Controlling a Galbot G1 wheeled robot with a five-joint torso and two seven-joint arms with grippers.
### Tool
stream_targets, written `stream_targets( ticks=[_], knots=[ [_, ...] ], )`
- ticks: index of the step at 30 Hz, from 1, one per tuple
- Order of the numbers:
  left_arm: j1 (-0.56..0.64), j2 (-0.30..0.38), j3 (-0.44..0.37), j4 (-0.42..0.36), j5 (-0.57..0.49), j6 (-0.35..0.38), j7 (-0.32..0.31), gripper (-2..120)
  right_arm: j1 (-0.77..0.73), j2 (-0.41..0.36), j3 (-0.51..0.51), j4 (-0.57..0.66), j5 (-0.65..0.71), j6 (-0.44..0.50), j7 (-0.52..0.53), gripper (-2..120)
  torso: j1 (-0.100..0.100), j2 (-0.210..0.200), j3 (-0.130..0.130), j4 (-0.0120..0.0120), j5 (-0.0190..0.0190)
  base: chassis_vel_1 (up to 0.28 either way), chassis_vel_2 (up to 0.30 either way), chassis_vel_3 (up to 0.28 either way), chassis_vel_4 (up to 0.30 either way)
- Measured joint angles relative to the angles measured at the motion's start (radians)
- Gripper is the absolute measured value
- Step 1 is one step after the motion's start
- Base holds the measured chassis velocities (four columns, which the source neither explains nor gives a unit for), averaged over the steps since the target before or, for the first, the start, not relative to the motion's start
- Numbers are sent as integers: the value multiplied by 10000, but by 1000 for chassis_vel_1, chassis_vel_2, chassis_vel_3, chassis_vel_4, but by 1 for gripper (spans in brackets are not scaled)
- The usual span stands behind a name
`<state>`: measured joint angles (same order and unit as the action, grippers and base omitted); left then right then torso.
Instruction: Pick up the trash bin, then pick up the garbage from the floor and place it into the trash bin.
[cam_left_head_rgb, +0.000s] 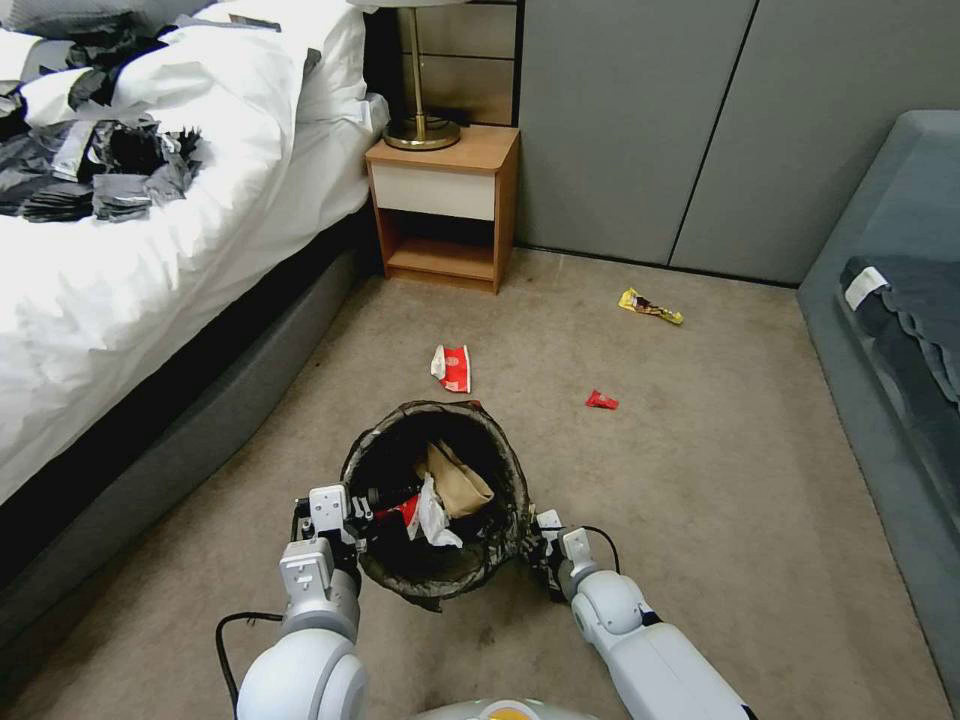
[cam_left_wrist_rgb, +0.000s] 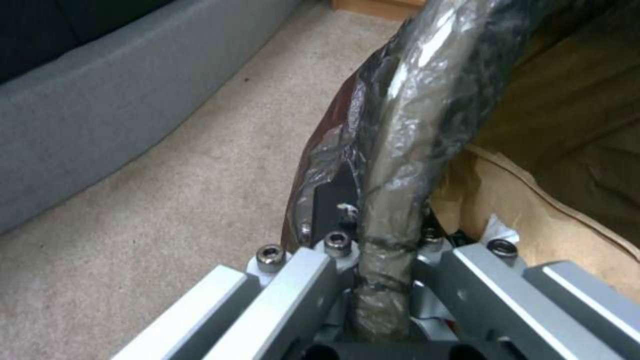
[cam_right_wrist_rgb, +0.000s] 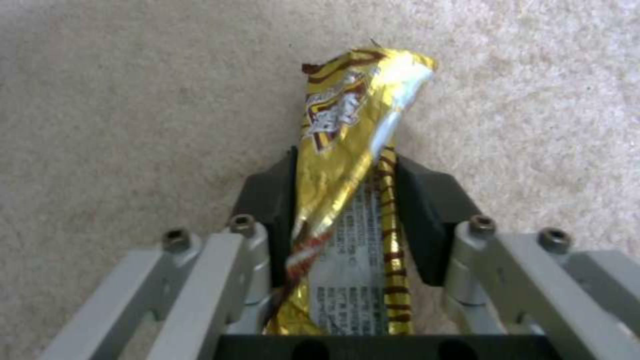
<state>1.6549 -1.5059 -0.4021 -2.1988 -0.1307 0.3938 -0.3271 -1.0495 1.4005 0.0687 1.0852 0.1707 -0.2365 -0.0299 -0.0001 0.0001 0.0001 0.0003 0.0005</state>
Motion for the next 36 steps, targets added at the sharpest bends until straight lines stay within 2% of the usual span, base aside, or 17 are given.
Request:
stream_targets(
  ticks=[5,12,25,29,30,32,33,36],
  knots=[
    [-41,-7,13,24,-2,9,0,0,-14,-12,2,19,-37,133,37,22,1,-1,1,2,4,0,0,0,0],
    [-68,-2,19,29,-16,24,1,0,-89,-69,-8,145,-39,289,170,0,2,-2,2,0,-5,0,0,0,0],
    [-69,21,37,55,-20,39,11,0,-367,-270,246,801,132,805,401,0,2,-3,2,-5,-7,0,0,0,0],
    [-75,128,19,83,-191,81,10,0,-473,-451,668,1947,602,1662,716,0,2,-3,1,-6,-5,0,0,0,0],
    [-75,128,19,83,-191,81,10,0,-473,-451,668,1947,602,1662,716,0,2,-3,1,-6,-5,0,0,0,0],
    [-74,193,17,113,-325,135,6,0,-531,-563,948,3020,871,1961,896,0,2,-3,0,-2,-5,0,0,0,0],
    [-74,193,17,113,-325,135,6,0,-531,-563,948,3020,871,1961,896,0,2,-3,0,-2,-5,0,0,0,0],
    [-45,314,28,180,-428,195,-6,0,-560,-792,1228,5099,1267,3208,705,0,2,-3,0,-3,-7,0,0,0,0]
  ],
)
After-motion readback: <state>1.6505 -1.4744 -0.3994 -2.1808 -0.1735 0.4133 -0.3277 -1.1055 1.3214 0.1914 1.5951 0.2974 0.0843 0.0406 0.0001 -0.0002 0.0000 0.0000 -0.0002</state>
